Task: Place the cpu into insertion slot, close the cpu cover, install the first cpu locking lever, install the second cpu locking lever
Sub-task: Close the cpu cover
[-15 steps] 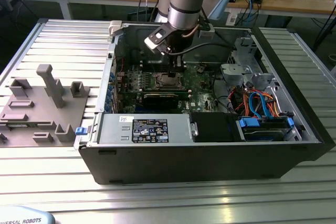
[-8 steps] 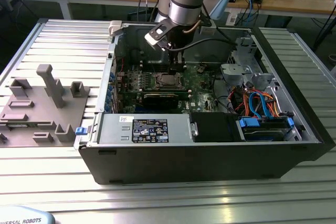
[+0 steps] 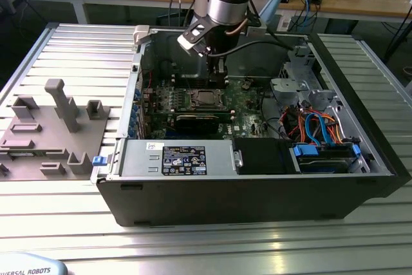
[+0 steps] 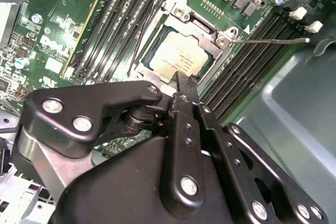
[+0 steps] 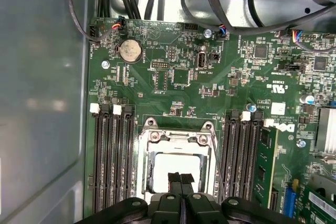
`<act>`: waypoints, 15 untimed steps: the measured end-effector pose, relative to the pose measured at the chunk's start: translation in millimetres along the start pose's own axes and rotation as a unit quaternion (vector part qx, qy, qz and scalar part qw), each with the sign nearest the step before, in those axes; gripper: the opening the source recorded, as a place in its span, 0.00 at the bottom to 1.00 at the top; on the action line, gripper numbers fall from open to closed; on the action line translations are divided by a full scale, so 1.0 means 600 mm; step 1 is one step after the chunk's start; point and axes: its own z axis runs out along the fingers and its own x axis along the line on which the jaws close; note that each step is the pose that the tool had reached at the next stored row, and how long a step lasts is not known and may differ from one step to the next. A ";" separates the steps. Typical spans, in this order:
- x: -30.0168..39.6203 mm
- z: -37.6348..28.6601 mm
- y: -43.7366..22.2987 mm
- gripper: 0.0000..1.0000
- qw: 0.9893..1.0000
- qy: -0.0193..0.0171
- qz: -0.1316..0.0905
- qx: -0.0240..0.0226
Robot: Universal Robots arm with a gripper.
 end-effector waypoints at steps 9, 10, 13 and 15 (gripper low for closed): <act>0.000 -0.008 -0.001 0.11 1.000 0.000 0.000 0.000; 0.000 -0.008 -0.001 0.11 1.000 0.000 0.000 0.000; 0.000 -0.008 -0.001 0.11 1.000 0.000 0.000 0.000; 0.000 -0.008 -0.001 0.11 1.000 0.000 0.000 0.000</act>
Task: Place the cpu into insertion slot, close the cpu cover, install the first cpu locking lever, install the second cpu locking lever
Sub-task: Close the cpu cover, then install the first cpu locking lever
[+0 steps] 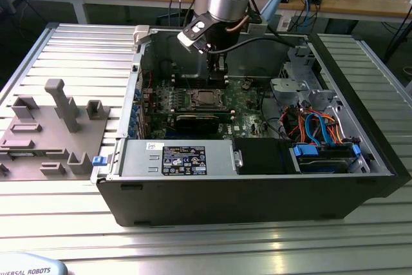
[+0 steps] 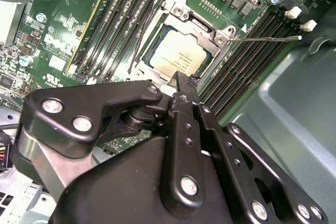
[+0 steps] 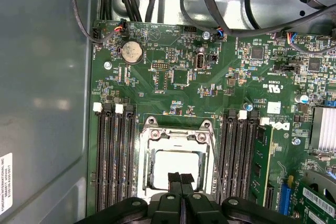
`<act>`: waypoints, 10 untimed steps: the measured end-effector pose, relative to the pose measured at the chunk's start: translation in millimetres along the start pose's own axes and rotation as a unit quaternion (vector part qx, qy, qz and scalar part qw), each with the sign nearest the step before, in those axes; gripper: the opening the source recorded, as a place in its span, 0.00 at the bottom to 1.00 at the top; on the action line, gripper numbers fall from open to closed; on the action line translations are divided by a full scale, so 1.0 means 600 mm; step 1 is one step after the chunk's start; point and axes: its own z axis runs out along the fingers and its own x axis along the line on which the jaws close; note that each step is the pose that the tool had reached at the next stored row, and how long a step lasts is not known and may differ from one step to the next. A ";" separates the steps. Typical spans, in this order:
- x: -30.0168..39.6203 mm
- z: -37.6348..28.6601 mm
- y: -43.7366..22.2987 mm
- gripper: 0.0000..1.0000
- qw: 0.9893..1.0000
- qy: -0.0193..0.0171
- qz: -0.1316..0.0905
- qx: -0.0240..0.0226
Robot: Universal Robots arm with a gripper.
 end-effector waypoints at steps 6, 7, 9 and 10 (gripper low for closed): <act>0.000 0.000 0.000 0.11 1.000 0.000 -0.001 0.000; 0.000 0.000 0.000 0.11 1.000 0.000 -0.003 0.000; 0.000 0.000 0.000 0.11 1.000 -0.001 -0.009 0.000; 0.000 0.000 0.000 0.11 1.000 -0.001 -0.013 0.000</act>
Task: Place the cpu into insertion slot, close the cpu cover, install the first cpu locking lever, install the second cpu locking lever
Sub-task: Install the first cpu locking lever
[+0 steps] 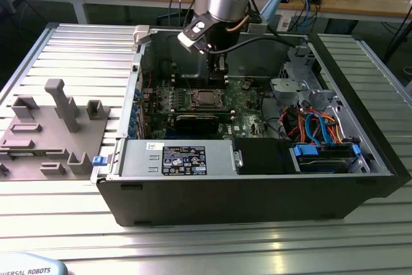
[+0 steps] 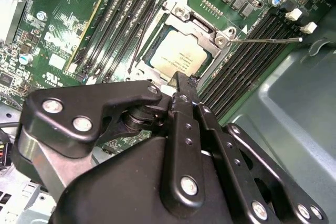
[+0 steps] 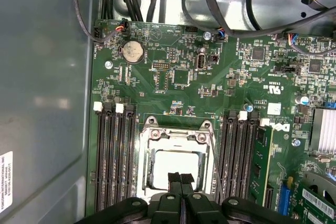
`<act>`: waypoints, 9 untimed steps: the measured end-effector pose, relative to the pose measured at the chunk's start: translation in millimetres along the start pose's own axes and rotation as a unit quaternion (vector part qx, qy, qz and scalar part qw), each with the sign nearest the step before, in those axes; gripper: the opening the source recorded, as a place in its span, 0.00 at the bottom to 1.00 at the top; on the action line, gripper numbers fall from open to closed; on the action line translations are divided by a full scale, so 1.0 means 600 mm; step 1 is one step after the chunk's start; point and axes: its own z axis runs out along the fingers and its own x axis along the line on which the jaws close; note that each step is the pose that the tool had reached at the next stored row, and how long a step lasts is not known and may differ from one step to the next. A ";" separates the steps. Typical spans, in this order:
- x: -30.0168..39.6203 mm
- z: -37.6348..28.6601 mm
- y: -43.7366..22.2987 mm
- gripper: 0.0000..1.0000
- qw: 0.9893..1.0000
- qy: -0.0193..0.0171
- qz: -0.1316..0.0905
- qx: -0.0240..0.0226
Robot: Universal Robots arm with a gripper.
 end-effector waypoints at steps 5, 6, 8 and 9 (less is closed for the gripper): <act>0.000 0.000 0.000 0.11 1.000 -0.002 -0.029 0.000; 0.000 0.000 0.000 0.11 0.999 -0.002 -0.032 0.000; 0.000 0.000 0.000 0.11 0.999 -0.003 -0.045 0.000; 0.000 0.000 0.000 0.11 0.999 -0.003 -0.050 0.000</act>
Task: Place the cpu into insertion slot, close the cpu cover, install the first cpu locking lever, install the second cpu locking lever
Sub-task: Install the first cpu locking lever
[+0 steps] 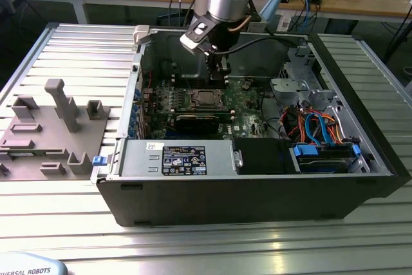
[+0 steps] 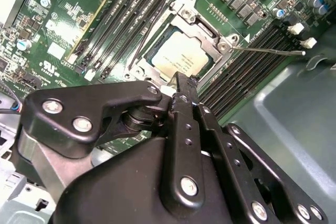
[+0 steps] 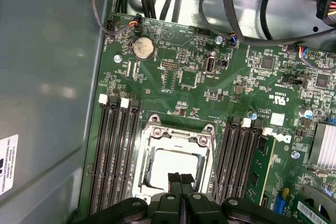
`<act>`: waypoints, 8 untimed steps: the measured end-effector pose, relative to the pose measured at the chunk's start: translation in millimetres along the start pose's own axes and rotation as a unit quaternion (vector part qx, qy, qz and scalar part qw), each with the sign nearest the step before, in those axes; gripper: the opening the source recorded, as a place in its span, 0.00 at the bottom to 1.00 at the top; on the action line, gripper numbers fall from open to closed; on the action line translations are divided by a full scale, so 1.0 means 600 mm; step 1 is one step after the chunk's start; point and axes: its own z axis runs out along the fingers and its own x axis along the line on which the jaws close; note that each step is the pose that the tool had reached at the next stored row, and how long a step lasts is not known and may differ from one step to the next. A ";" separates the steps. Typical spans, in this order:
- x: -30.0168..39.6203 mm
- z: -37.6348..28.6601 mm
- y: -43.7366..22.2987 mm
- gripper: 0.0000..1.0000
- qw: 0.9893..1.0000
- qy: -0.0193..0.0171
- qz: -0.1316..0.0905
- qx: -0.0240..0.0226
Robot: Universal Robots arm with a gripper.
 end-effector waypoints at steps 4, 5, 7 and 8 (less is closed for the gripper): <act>0.000 0.000 0.000 0.11 1.000 -0.001 -0.013 0.000; 0.000 0.000 0.000 0.11 1.000 -0.001 -0.016 0.000; 0.000 0.000 0.000 0.11 1.000 -0.002 -0.027 0.000; 0.000 0.000 0.000 0.11 1.000 -0.002 -0.030 0.000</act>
